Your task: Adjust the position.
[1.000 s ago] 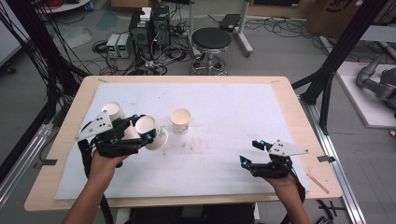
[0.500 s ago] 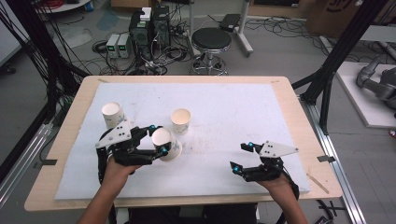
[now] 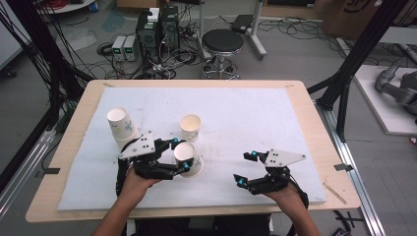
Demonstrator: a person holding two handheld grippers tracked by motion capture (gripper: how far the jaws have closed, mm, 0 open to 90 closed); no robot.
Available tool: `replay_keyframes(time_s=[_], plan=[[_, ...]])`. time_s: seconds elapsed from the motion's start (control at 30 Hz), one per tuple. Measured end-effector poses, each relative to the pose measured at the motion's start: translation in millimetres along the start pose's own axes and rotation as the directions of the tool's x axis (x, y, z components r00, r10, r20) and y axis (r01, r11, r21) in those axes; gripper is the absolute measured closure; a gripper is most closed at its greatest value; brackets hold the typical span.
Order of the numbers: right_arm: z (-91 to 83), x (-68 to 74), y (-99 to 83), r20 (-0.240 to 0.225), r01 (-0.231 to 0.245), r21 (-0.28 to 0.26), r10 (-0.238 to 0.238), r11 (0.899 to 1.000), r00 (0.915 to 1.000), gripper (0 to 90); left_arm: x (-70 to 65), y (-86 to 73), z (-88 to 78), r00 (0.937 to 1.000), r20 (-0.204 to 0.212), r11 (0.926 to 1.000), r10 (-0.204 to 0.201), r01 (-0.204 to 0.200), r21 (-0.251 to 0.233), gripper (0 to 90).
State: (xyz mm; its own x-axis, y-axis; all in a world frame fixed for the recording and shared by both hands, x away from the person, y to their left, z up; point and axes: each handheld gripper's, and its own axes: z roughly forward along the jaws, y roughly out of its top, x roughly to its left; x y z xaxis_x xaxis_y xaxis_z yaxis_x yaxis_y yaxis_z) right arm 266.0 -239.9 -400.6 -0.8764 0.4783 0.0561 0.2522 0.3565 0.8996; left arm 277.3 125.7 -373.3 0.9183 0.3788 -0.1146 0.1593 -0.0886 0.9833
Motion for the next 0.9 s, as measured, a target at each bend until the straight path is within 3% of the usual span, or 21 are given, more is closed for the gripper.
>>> replay_keyframes(time_s=[0.13,0.17,0.43,0.6,0.77,0.9], plan=[[3.7,1.5,4.0,-0.009,0.030,-0.008,-0.030,1.000,0.9995,19.4,-2.0,-1.4,6.2,0.9997,0.024,0.9999,0.001,-0.001,0.015,35.2],[4.1,3.2,5.3,-0.035,0.020,-0.001,-0.020,1.000,0.9992,19.4,-2.3,-1.4,7.5,0.9995,0.030,0.9998,0.001,-0.002,0.019,35.2],[13.5,5.4,16.3,-0.099,0.053,-0.010,-0.054,0.999,0.9937,19.8,-7.8,-2.9,19.7,0.9973,0.074,0.9993,0.005,-0.008,0.036,35.3],[25.3,11.8,21.2,-0.166,0.087,0.002,-0.086,0.996,0.9824,19.7,-11.3,-4.6,27.9,0.9945,0.105,0.9988,0.007,-0.012,0.047,35.3],[31.1,13.3,21.7,-0.185,0.094,0.012,-0.091,0.995,0.9785,19.7,-14.0,-5.1,33.4,0.9903,0.138,0.9981,0.011,-0.019,0.058,35.3],[38.3,15.8,23.1,-0.222,0.100,0.014,-0.094,0.995,0.9705,19.8,-16.4,-4.1,37.8,0.9870,0.160,0.9977,0.015,-0.025,0.063,35.3]])
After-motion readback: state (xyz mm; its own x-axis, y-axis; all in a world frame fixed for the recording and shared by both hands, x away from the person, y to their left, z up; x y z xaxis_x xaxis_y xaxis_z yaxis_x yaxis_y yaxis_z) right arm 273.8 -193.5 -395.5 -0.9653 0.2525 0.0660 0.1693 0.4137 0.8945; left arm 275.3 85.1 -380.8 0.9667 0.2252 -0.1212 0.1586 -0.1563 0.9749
